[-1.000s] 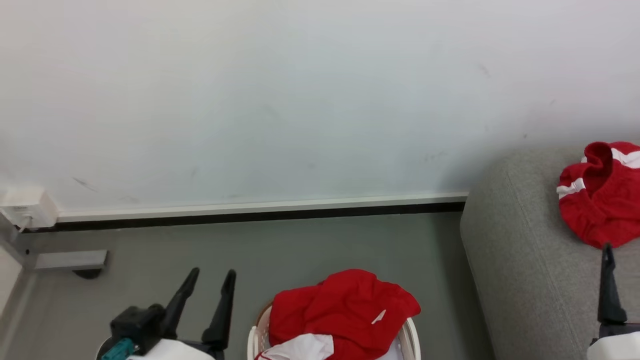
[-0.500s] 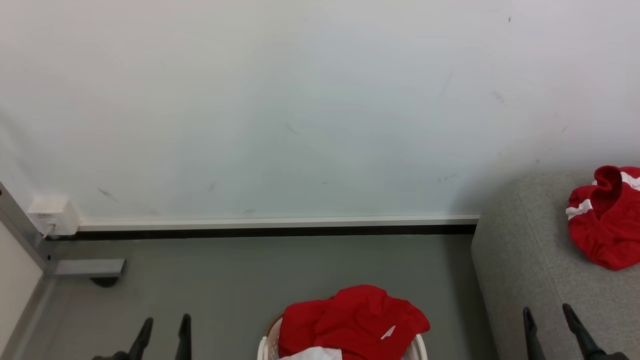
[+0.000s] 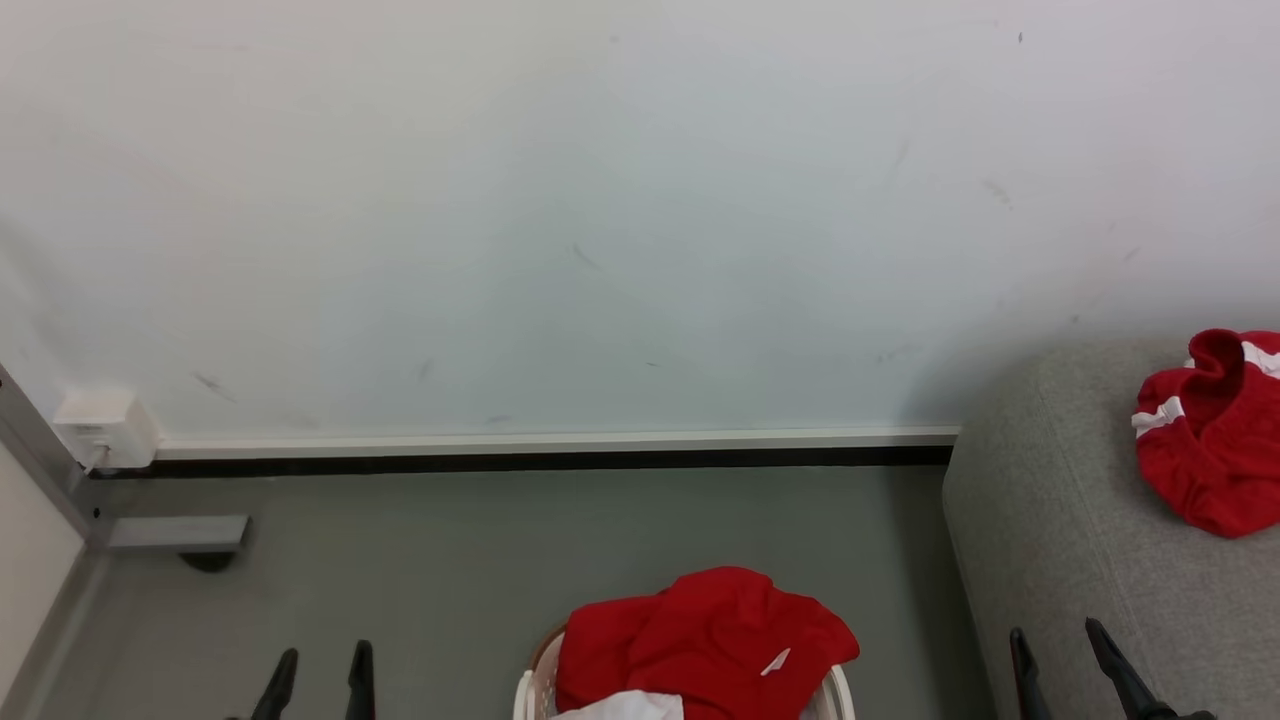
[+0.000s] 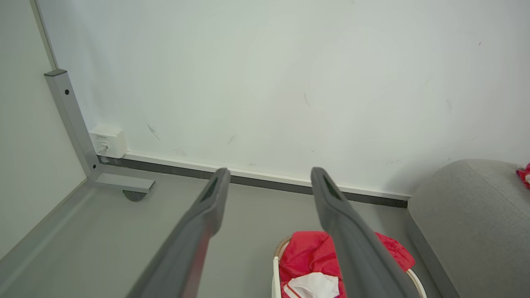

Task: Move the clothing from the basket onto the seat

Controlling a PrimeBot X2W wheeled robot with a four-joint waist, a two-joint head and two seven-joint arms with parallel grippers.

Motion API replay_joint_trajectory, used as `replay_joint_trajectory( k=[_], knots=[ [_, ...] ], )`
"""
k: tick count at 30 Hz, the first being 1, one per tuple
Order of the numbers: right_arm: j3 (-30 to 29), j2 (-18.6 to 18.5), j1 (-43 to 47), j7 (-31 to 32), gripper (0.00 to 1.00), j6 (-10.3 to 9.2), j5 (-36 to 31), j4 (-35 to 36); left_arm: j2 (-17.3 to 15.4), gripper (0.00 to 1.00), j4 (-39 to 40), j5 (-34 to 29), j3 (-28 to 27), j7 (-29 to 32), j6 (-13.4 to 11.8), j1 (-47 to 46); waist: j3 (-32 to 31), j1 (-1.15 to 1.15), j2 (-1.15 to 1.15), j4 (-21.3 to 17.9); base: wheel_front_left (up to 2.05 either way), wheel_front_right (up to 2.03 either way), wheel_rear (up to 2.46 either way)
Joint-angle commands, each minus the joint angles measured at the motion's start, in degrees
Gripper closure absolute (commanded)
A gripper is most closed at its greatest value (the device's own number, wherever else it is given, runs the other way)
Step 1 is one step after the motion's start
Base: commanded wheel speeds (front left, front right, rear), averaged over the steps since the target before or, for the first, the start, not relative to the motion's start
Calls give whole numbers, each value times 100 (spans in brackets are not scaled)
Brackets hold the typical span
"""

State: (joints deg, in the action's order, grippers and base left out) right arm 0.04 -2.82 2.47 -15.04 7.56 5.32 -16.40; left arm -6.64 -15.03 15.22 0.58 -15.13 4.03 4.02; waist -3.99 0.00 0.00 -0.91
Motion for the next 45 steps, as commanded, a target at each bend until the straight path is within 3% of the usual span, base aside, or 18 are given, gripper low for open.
replay_joint_trajectory(
  k=[1, 7, 13, 22, 32, 37, 45],
  knots=[
    [24, -15, -32, -20, 0, -14, 8, -6, 8, 0, -16, -66, -45, -3, 35, -41, 30, 0, 0, -32, 0, 0, 0],
    [28, -15, -156, -20, 0, -14, 18, 70, 126, 0, -35, -209, -126, -3, 185, -217, 254, 0, 0, -201, 0, 0, 0],
    [-10, -13, -479, -19, 0, -14, -43, 217, -25, 0, -416, -460, 325, -2, 293, -847, 901, 0, 0, -434, 0, 0, 0],
    [86, -12, -1284, -11, 0, -14, 144, 515, -558, 0, -1392, -1007, 1858, 595, 334, -2497, 2200, 0, 0, -828, 0, 0, 0],
    [250, -11, -1785, -12, 0, -14, 450, 759, -1244, 0, -2527, -834, 3738, 1540, 337, -3591, 3051, 0, 0, -1206, 0, 0, 0],
    [260, -10, -1946, -12, 0, -14, 623, 859, -1531, 0, -2928, -650, 4351, 1869, 338, -3953, 3407, 0, 0, -1320, 0, 0, 0],
    [370, -10, -2133, -12, 0, -14, 916, 898, -1819, 0, -3363, -528, 4769, 1820, 338, -4406, 3854, 0, 0, -1436, 0, 0, 0]
  ],
)
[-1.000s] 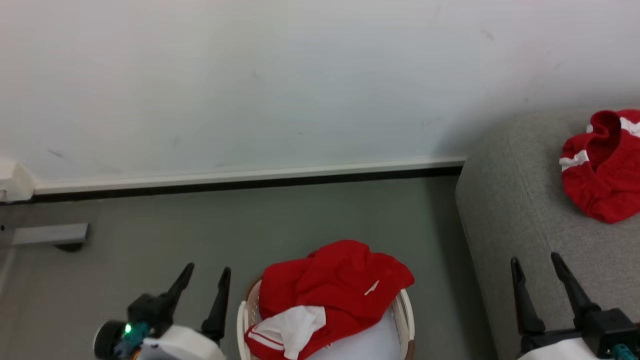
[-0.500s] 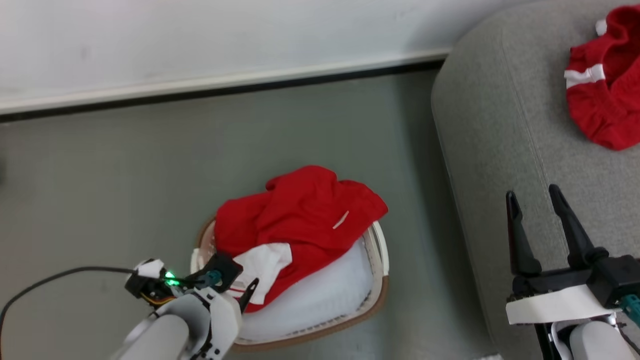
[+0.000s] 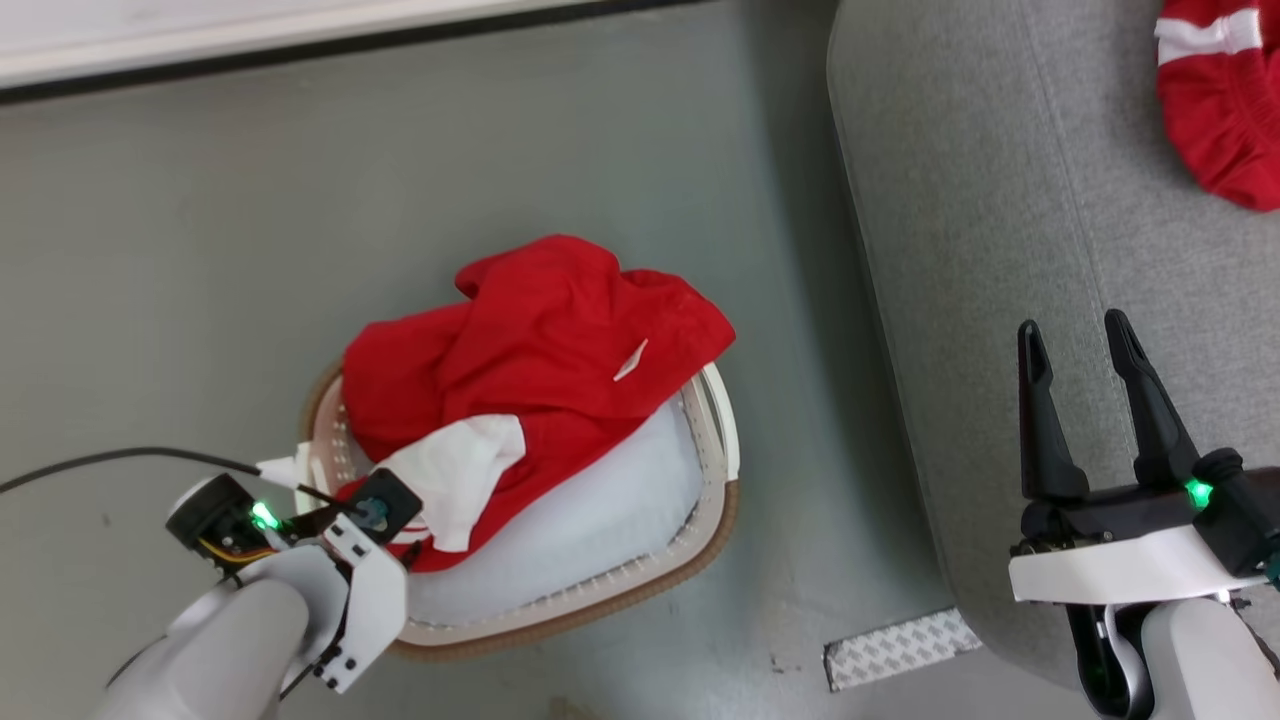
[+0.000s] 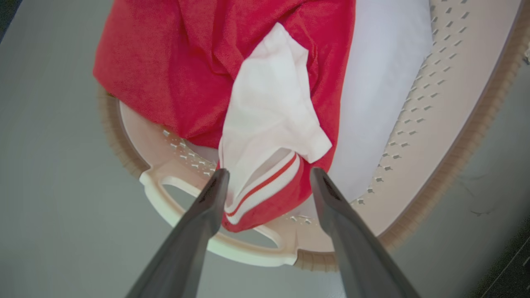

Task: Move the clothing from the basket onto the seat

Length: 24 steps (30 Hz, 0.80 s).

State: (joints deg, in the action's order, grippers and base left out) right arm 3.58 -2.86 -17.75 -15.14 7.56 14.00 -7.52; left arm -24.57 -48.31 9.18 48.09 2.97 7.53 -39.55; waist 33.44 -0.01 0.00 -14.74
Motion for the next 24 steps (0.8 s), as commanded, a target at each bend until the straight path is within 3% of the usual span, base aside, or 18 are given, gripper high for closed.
replay_joint_trajectory(
  k=[1, 16, 17, 18, 19, 24],
  knots=[
    [45, -6, -136, -1, 0, -14, 82, 25, -49, 0, -82, 65, 57, 14, -12, -107, 170, 1, 0, -71, 0, 0, 0],
    [209, -6, -401, -1, 0, -15, 356, 194, -102, 0, -623, -17, 521, -8, -12, -834, 955, 1, 0, -275, 0, 0, 0],
    [210, -6, -406, -1, 0, -15, 373, 199, -94, 12, -647, 20, 554, -29, -12, -845, 973, 1, 0, -282, 0, 0, 0],
    [211, -6, -408, -1, 0, -15, 383, 200, -81, 71, -678, 65, 597, -33, -12, -841, 983, 1, 0, -287, 0, 0, 0],
    [209, -7, -412, -1, 0, -15, 382, 195, -66, 100, -707, 116, 639, -46, -12, -844, 985, 1, 0, -290, 0, 0, 0],
    [117, -7, -364, -1, 0, -15, 322, 105, 115, 100, -698, 476, 698, -307, -12, -874, 797, 1, 0, -231, 0, 0, 0]
  ],
)
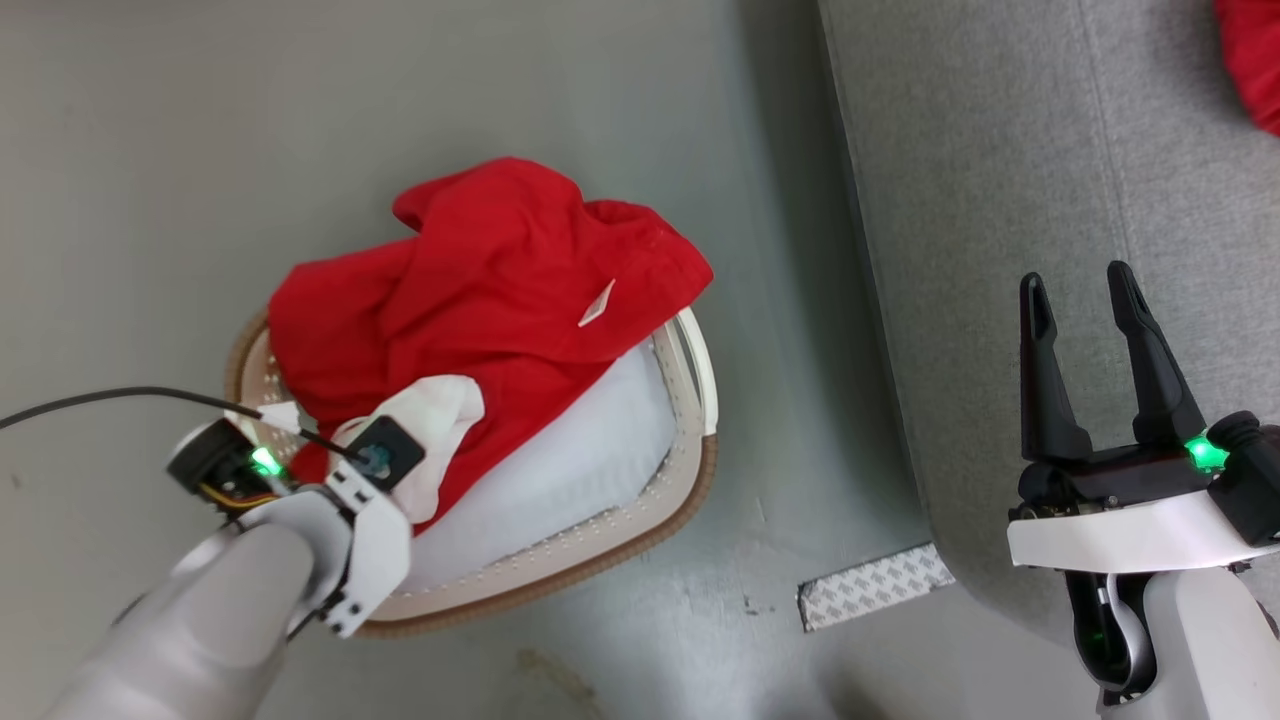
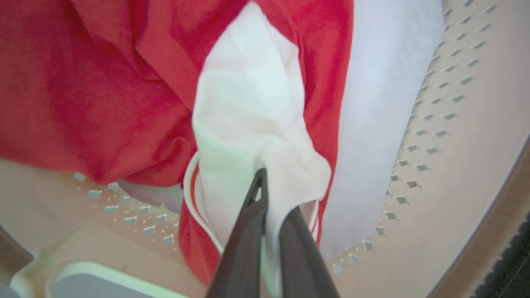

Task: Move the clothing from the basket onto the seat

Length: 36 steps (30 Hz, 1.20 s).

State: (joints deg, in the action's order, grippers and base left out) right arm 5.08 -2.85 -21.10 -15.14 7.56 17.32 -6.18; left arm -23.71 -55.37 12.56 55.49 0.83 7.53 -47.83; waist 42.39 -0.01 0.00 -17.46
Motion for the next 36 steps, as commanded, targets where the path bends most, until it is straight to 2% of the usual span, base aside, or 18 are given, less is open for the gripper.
replay_joint_trajectory(
  k=[1, 6, 11, 20, 29, 36],
  knots=[
    [-58, -7, 3, -1, 0, -15, -34, -53, 86, 100, 31, 229, -79, -174, -12, -33, -179, 1, 0, 72, 0, 0, 0],
    [-149, -9, 165, -1, 0, -15, -123, -140, 319, 100, 153, 591, -284, -556, -12, 83, -634, 1, 0, 226, 0, 0, 0],
    [-290, -11, 419, -1, 0, -15, -290, -288, 560, 100, 405, 935, -488, -957, -44, 330, -1467, 1, 0, 452, 0, 0, 0],
    [-421, -12, 1001, -1, 0, -15, -619, -526, 682, 100, 1311, 1421, -783, -1111, -333, 925, -3046, 1, 0, 790, 0, 0, 0],
    [-524, -10, 1707, -1, 0, -15, -781, -629, 436, 100, 2799, 2007, -1313, -912, -901, 1531, -4182, 1, 0, 1046, 0, 0, 0],
    [-450, -11, 1943, -1, 0, -15, -891, -523, -45, 100, 4260, 2151, -1601, -560, -1328, 1732, -4521, 1, 0, 1173, 0, 0, 0]
  ],
)
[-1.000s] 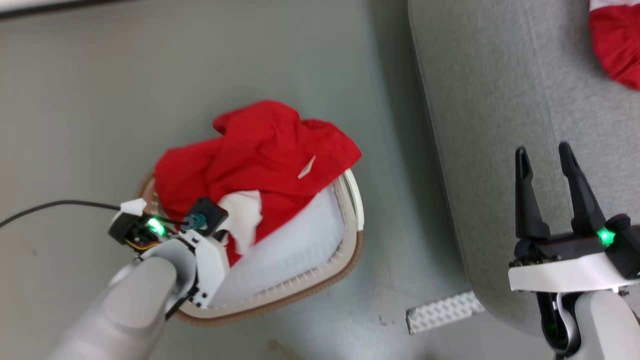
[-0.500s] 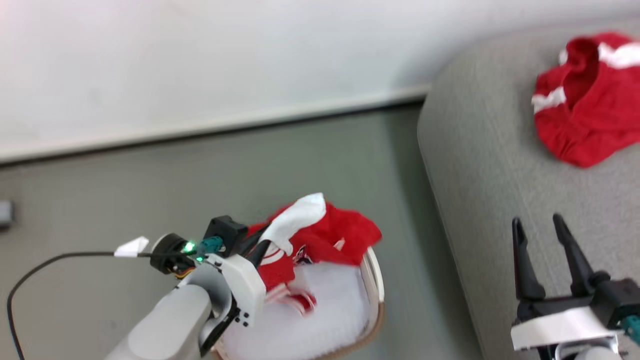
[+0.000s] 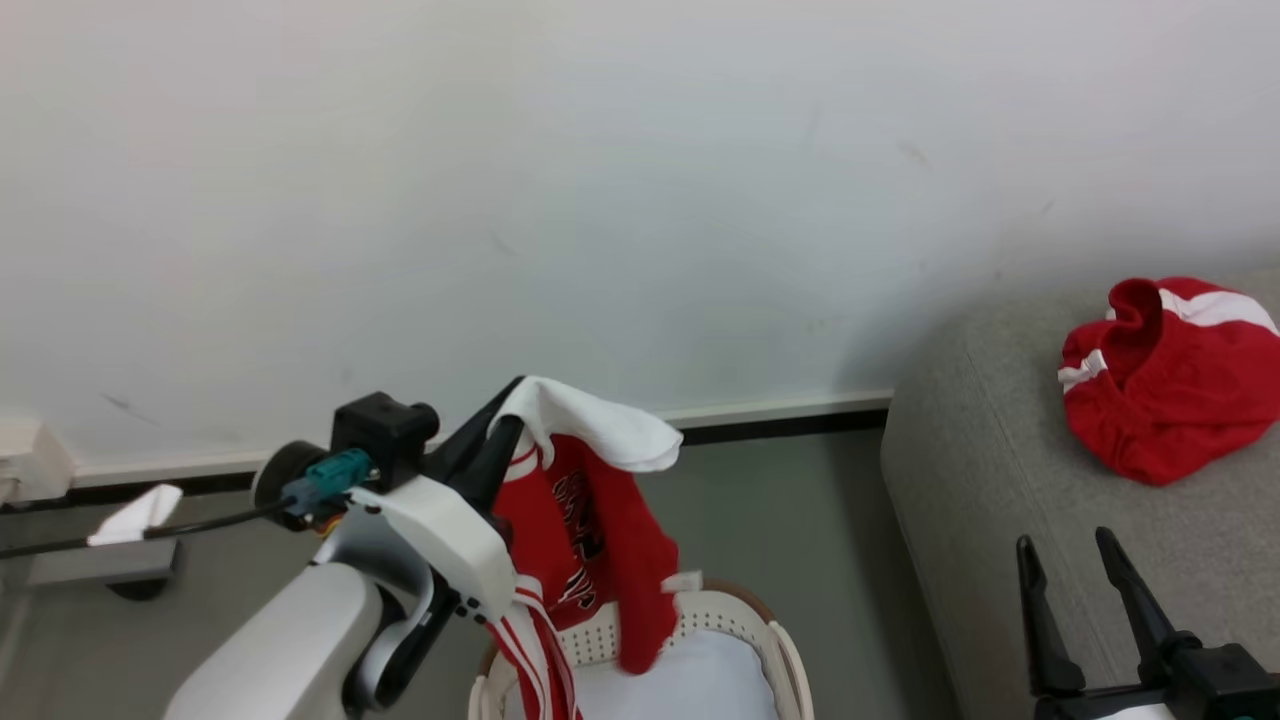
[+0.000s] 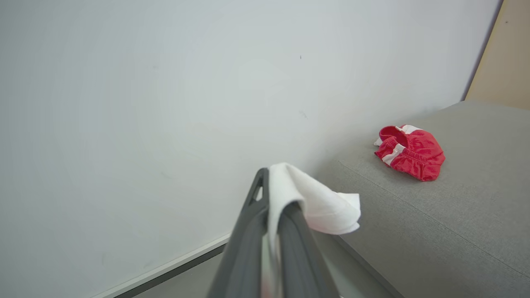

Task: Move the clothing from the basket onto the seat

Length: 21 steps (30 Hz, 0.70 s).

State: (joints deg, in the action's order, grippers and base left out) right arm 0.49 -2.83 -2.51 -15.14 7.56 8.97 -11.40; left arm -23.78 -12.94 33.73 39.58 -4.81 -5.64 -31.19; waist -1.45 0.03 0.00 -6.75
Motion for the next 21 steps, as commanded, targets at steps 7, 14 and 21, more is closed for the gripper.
replay_joint_trajectory(
  k=[7, 14, 21],
  knots=[
    [463, -11, -12, -1, 0, -15, -26, 150, -378, 100, 1130, 111, -177, 358, -260, 132, -323, -3, 0, 148, 0, 0, 0],
    [1582, -302, -388, 0, 0, -15, 194, 117, -485, 100, 1782, 195, -170, 620, -316, 159, -360, -3, 0, 196, 0, 0, 0],
    [3387, -1205, -1324, 397, 0, -15, 1232, 383, -423, 100, 2124, 230, 0, 784, -238, 182, -355, -3, 0, 258, 0, 0, 0]
  ],
)
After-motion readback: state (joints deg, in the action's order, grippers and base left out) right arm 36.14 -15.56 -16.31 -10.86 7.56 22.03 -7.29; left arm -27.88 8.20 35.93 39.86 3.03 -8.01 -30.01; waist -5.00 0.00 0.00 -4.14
